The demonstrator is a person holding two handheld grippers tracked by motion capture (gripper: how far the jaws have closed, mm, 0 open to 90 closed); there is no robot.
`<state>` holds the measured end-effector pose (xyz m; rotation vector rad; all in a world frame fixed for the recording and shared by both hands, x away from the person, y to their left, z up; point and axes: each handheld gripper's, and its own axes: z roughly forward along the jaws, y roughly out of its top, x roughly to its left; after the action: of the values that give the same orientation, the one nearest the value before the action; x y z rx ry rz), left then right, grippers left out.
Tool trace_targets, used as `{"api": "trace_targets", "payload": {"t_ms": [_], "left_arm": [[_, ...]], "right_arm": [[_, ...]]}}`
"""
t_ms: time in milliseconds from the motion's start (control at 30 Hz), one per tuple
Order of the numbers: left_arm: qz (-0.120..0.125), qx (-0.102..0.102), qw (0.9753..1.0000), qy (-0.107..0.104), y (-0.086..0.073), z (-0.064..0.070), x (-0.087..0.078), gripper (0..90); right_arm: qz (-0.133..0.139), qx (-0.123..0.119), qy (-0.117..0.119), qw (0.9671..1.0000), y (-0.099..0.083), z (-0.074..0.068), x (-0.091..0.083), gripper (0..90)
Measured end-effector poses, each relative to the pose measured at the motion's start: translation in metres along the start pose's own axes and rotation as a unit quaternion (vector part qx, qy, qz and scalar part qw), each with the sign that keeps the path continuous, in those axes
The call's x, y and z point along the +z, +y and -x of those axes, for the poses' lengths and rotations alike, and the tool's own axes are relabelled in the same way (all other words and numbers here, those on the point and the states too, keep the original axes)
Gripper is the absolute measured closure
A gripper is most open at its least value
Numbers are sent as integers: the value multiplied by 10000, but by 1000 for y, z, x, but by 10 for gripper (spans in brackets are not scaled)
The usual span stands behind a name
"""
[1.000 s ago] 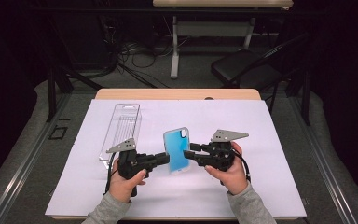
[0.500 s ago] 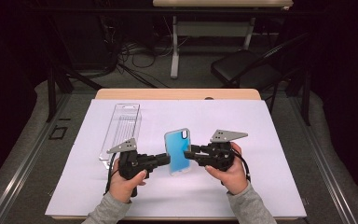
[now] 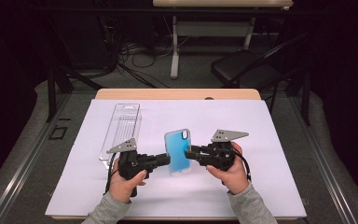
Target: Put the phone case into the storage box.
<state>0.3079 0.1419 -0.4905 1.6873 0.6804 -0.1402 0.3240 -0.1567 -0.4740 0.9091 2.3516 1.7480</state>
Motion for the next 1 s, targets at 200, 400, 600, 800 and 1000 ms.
{"api": "trace_targets", "payload": {"t_ms": [200,400,600,800,1000], "left_arm": [[-19,6,10000,-26,0,1,0,819],[-33,17,10000,-16,0,1,0,820],[-25,10,10000,-20,0,0,0,820],[-17,10,10000,-18,0,0,0,820],[-16,17,10000,-27,0,0,0,820]], "right_arm": [[-14,45,45,10000,0,3,-2,769],[-11,47,62,10000,-1,5,-3,791],[14,43,80,10000,-1,5,-3,808],[-4,0,142,9999,0,6,-5,822],[4,14,195,9998,-1,7,-6,826]]}}
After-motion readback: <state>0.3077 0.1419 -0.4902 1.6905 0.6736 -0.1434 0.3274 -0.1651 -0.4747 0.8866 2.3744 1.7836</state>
